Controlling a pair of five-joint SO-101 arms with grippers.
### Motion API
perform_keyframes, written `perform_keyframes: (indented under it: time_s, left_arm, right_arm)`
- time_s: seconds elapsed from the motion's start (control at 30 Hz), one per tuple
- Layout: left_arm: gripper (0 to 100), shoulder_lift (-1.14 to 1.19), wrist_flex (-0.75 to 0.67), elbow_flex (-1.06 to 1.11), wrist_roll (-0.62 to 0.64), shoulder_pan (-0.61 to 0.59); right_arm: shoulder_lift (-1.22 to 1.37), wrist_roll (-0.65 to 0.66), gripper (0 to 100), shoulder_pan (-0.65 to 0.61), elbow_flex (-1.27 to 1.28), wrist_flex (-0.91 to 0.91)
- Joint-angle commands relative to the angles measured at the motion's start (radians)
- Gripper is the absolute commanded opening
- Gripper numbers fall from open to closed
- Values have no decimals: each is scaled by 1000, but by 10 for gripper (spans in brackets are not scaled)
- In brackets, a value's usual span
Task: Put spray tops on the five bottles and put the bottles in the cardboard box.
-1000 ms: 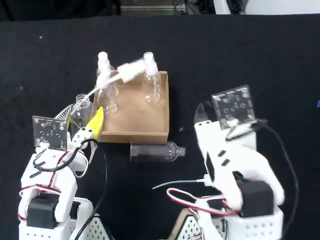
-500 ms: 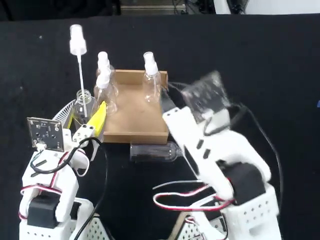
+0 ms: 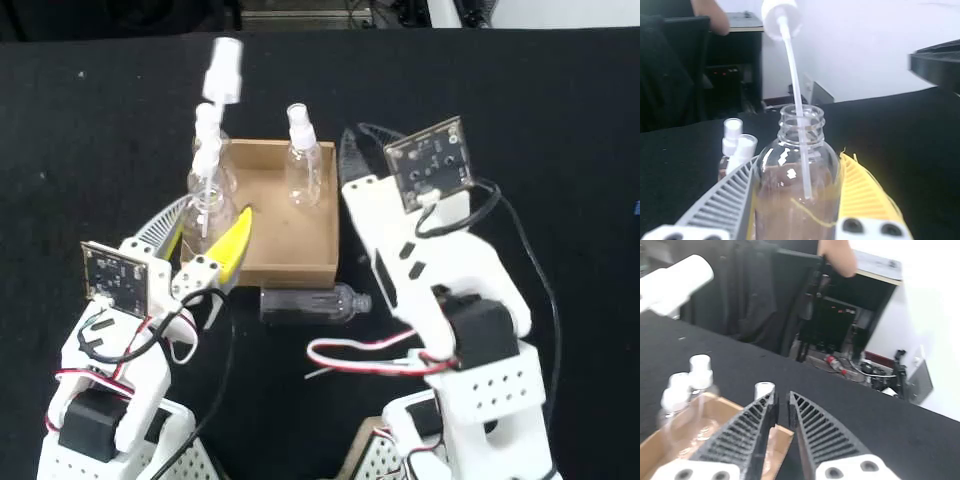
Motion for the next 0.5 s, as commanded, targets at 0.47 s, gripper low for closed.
perform_keyframes:
  time_s: [0.47]
  left_arm:
    - [29, -11, -25, -22, -3, 110]
  right_arm:
    - [21, 9, 15, -107, 394, -778]
